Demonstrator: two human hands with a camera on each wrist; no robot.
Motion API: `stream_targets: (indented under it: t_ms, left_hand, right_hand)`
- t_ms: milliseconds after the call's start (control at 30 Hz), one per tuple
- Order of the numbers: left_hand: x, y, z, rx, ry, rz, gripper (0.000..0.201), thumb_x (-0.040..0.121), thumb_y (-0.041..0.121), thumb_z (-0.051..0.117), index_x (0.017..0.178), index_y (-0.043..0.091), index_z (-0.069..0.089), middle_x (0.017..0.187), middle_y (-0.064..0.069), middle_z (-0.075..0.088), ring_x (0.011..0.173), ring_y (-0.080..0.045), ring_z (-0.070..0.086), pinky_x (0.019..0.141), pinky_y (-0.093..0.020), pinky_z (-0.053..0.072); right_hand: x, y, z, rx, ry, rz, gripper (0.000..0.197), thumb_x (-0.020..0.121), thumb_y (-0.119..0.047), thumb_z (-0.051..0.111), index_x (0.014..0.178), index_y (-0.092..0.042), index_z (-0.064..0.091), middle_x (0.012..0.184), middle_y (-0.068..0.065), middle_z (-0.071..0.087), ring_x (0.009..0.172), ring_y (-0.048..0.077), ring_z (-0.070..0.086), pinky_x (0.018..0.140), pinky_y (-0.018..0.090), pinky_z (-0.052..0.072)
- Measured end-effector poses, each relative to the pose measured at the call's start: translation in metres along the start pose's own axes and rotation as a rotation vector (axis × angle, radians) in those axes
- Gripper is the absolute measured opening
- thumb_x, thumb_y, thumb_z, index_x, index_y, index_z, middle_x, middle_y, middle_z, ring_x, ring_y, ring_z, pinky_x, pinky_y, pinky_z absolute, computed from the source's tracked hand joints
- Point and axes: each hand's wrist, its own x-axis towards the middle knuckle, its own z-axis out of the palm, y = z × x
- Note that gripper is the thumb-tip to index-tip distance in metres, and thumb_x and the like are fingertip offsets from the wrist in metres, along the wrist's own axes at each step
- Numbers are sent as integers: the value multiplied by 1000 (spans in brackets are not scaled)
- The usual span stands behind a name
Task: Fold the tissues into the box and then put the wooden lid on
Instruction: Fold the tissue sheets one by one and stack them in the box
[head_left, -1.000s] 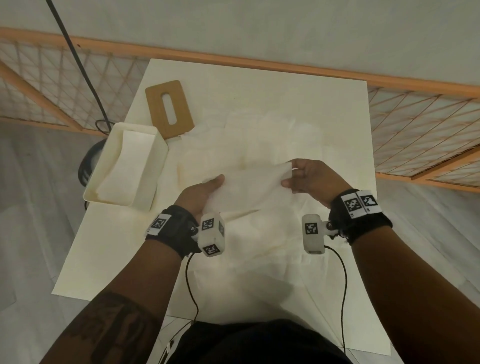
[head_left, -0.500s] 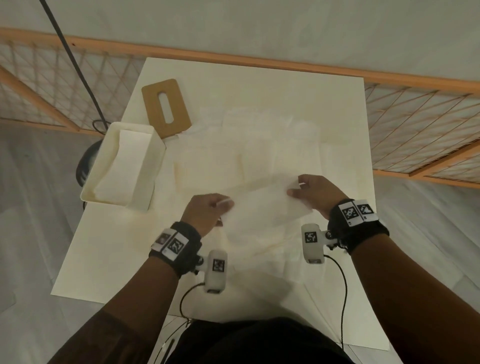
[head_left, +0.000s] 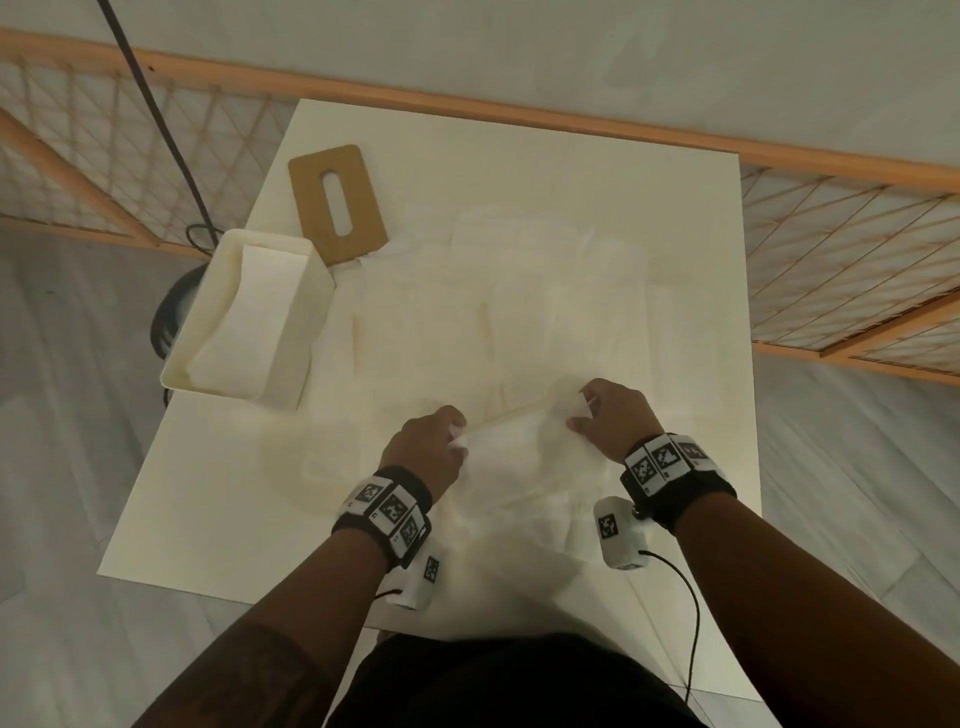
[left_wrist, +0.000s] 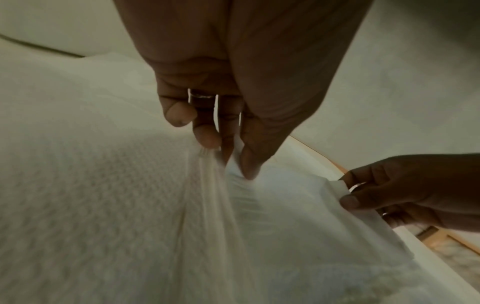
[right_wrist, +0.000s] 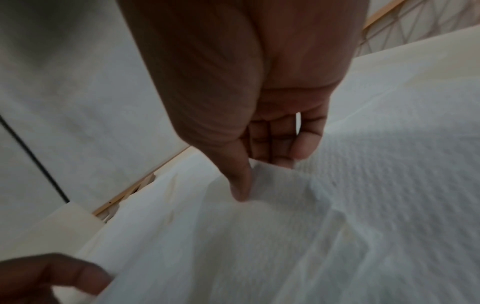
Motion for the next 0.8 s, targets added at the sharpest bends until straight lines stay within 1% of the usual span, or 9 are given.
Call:
stream_targets:
  t_ms: [67,133,200,267,367,467,533,700,800]
  left_hand:
    - [2,2,2,102,6,39,35,92,25,63,127,27,54,112,4,61,102,-20,61,88,-32,51]
    - [3,4,4,182,38,85,36,92,29,64,127,25,55,122,2,52,112,-22,54,94,-36,49]
    - [3,5,6,245,75,127,34,90,33,67,122,23,58,123,1,48,113,-22,50,97,-36,47]
    - [4,8,9,283,79,146,31,90,34,67,118,23,60,121,2,51,113,-22,50,98,-35,45]
    - [6,12,11,297,58,157,29,91,30,64,118,24,56,117,4,57,114,-23,50,98,-34,41]
    - [8,14,10,279,32,149,32,90,27,64,120,24,55,118,3,57,115,-24,48,99,-34,40]
    - [11,14,7,302,2,151,37,89,29,65,125,23,57,123,1,54,119,-25,46,101,-36,39]
    - [17,13,2,368,-30,171,33,90,30,63,122,23,58,121,0,57,118,-28,47,100,-38,40]
    - [18,12,3,350,-39,165,32,91,28,62,122,23,58,119,2,62,116,-27,48,100,-38,41]
  right_hand:
    - [-2,-5,0,-20,10,39,50,87,-34,78,127,-18,53,119,2,64,105,24,62,90,39,53]
    - [-3,-15,-2,-138,97,9,55,88,-39,75,133,-21,48,129,1,56,118,26,57,99,44,48]
    - [-1,-31,-2,-147,164,-99,50,91,-37,70,133,-23,48,132,0,51,122,25,53,102,47,45]
    - [5,-50,0,-65,123,-218,44,92,-33,68,131,-22,52,132,1,52,120,24,56,103,46,47]
    - [15,-81,7,-61,5,-267,45,93,-33,70,132,-20,53,127,1,58,114,23,60,99,40,50]
    - [22,-100,17,-151,-28,-178,49,89,-45,73,127,-23,51,110,-1,69,102,23,66,91,40,54]
    - [25,-103,22,-184,-20,-131,47,87,-43,76,123,-24,51,103,-1,70,94,23,68,86,38,55]
    - [31,-103,24,-122,29,-98,19,92,-29,72,106,-21,63,107,3,69,88,22,61,80,34,54]
    - [31,-101,22,-57,64,-104,12,94,-28,66,104,-21,66,104,0,68,89,22,61,76,30,49]
